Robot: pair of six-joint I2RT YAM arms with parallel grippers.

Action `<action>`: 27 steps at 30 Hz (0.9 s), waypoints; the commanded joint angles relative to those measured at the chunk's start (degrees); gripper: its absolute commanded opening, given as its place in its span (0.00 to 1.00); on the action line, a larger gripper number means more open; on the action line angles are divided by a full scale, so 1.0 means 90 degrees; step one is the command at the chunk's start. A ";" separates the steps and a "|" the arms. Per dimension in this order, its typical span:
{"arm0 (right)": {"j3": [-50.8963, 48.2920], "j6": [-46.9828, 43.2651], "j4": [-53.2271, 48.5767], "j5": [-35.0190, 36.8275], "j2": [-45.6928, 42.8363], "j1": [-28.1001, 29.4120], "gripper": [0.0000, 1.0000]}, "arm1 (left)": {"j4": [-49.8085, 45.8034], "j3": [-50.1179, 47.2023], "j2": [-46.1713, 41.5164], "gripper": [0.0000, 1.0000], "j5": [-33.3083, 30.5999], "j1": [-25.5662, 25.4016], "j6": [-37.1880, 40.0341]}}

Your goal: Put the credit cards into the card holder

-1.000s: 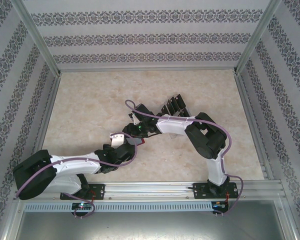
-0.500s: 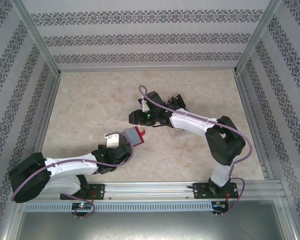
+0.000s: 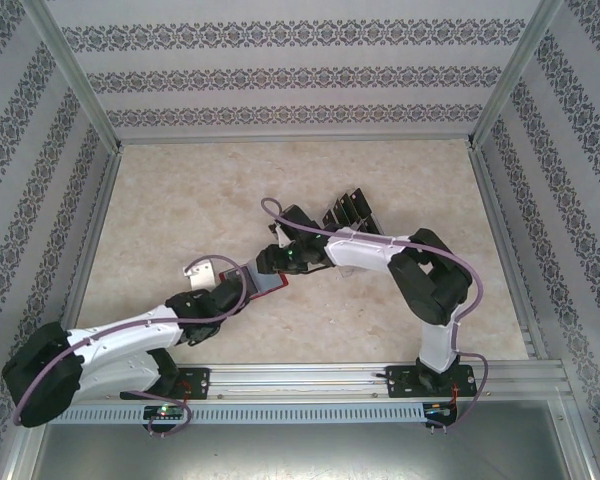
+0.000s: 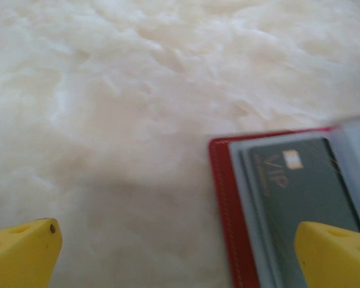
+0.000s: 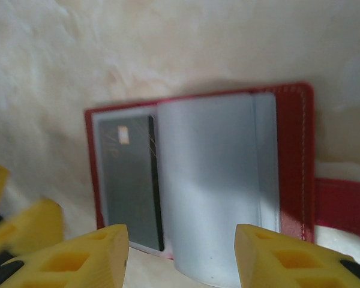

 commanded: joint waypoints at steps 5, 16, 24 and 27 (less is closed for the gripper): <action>0.0200 -0.0306 -0.0236 0.0227 0.0279 0.0044 0.50 | 0.0144 -0.0035 0.0136 1.00 0.0820 0.0868 0.0354; 0.0438 -0.0335 -0.0285 -0.0035 0.0554 0.0115 0.50 | 0.0603 0.0054 0.0888 1.00 0.1368 0.1268 0.0593; 0.0610 -0.0175 -0.0159 -0.0499 0.0675 0.0233 0.51 | 0.0807 -0.0042 0.1004 1.00 0.1536 0.1278 0.0574; 0.0700 -0.0127 -0.0146 -0.0577 0.0695 0.0290 0.51 | 0.0760 0.0000 0.0952 1.00 0.1550 0.1277 0.0579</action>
